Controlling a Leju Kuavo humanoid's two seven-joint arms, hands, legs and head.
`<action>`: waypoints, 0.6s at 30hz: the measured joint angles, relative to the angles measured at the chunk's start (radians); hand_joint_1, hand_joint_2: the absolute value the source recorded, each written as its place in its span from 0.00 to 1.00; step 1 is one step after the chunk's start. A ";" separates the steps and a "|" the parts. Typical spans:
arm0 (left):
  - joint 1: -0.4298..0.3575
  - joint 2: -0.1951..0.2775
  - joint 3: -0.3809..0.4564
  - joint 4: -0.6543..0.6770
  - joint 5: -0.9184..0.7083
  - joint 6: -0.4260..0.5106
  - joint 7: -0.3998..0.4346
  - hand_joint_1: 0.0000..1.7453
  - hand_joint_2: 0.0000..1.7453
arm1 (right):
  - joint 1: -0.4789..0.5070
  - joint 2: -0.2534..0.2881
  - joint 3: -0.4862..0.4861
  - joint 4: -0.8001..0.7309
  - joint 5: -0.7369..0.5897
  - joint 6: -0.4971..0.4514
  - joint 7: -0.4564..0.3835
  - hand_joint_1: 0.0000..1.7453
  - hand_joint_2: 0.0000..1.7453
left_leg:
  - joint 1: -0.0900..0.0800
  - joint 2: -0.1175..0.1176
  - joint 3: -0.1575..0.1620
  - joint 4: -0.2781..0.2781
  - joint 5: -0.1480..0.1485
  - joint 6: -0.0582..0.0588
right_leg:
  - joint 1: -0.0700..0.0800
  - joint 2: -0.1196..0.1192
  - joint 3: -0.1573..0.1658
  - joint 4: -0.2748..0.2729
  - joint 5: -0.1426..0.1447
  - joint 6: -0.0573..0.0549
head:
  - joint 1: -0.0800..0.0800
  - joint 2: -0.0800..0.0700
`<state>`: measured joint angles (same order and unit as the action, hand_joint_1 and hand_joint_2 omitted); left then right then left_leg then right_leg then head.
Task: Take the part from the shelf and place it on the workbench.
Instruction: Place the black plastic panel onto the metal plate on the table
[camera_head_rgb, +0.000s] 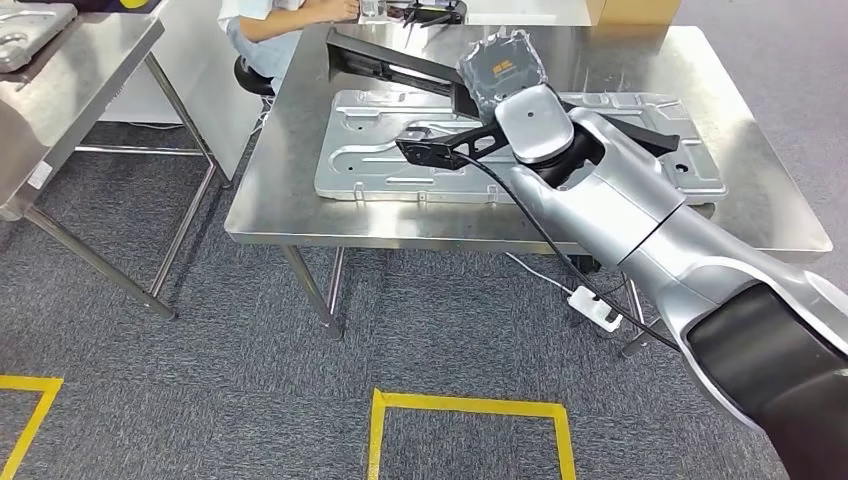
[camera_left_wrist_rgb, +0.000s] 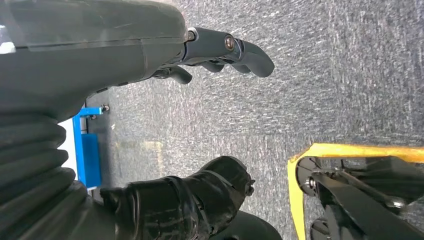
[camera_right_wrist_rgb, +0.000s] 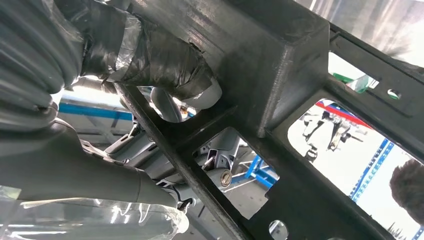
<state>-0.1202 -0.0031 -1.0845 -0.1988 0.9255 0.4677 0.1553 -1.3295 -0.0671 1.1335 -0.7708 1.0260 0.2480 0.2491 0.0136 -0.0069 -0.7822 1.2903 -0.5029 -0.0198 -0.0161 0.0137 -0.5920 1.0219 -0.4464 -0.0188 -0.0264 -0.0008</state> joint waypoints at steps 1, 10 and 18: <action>0.000 0.000 -0.001 0.000 0.000 0.000 0.000 0.00 1.00 | 0.002 0.000 0.000 0.000 0.000 0.000 0.000 1.00 1.00 | 0.002 0.001 0.008 -0.032 0.033 -0.002 | -0.002 0.000 0.008 0.001 -0.007 0.002 | 0.000 0.000; -0.001 0.000 -0.005 0.000 -0.002 -0.001 0.000 0.00 1.00 | -0.004 -0.005 0.000 0.002 0.000 -0.001 0.002 1.00 1.00 | -0.002 0.002 0.129 -0.275 0.105 0.040 | -0.002 -0.002 0.018 0.032 -0.060 0.045 | -0.002 0.000; 0.001 0.000 -0.005 0.000 -0.002 -0.002 0.001 0.00 1.00 | 0.009 -0.011 0.000 0.008 0.000 -0.001 0.003 1.00 1.00 | -0.008 -0.004 0.176 -0.268 0.061 0.057 | 0.004 -0.004 -0.113 0.142 0.007 0.031 | 0.000 0.000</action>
<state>-0.1194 -0.0032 -1.0895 -0.1987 0.9233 0.4661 0.1566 -1.3206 -0.0780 1.1336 -0.7629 1.0256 0.2473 0.2524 0.0053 -0.0114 -0.6063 1.0224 -0.4424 0.0371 -0.0122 0.0092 -0.7047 1.1636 -0.4392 0.0119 -0.0266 -0.0008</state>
